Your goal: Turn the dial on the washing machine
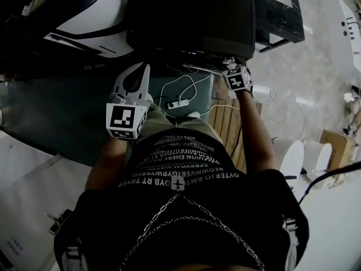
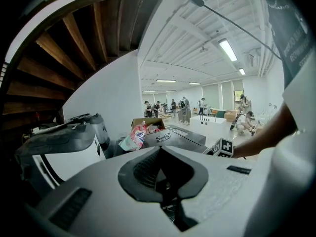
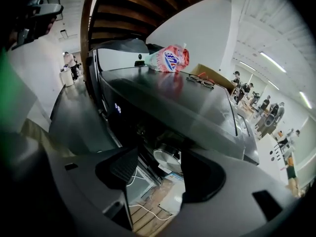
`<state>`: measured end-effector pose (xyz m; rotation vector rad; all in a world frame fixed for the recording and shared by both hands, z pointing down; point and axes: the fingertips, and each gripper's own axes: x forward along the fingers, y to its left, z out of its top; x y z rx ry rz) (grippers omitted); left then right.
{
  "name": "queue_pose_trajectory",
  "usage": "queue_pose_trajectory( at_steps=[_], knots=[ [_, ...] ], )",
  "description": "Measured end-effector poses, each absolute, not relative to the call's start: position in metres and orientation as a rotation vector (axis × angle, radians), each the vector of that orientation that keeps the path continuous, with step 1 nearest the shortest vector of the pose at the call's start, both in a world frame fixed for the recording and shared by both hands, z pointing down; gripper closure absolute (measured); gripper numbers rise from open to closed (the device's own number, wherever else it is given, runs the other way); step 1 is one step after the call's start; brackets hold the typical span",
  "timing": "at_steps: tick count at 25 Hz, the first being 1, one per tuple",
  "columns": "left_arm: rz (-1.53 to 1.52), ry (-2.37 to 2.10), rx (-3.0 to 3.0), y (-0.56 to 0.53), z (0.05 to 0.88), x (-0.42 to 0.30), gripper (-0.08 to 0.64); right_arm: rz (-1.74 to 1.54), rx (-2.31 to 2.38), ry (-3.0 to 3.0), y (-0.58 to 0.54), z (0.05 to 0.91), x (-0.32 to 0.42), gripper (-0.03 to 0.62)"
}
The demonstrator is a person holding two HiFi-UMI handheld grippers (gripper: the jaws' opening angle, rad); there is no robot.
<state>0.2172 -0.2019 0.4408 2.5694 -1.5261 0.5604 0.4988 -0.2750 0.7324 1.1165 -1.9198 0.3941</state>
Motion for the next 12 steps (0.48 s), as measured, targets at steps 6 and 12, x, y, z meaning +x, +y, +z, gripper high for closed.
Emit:
queue_pose_trajectory(
  at_steps=[6,12],
  knots=[
    [0.561,-1.508,2.600,-0.196,0.437,0.227,0.554,0.346,1.097,-1.866,-0.273,0.746,0.505,0.313],
    [0.572,-1.503,2.604,-0.190,0.435,0.227,0.554,0.456,1.093,-1.865,-0.271,0.763,0.513,0.284]
  ],
)
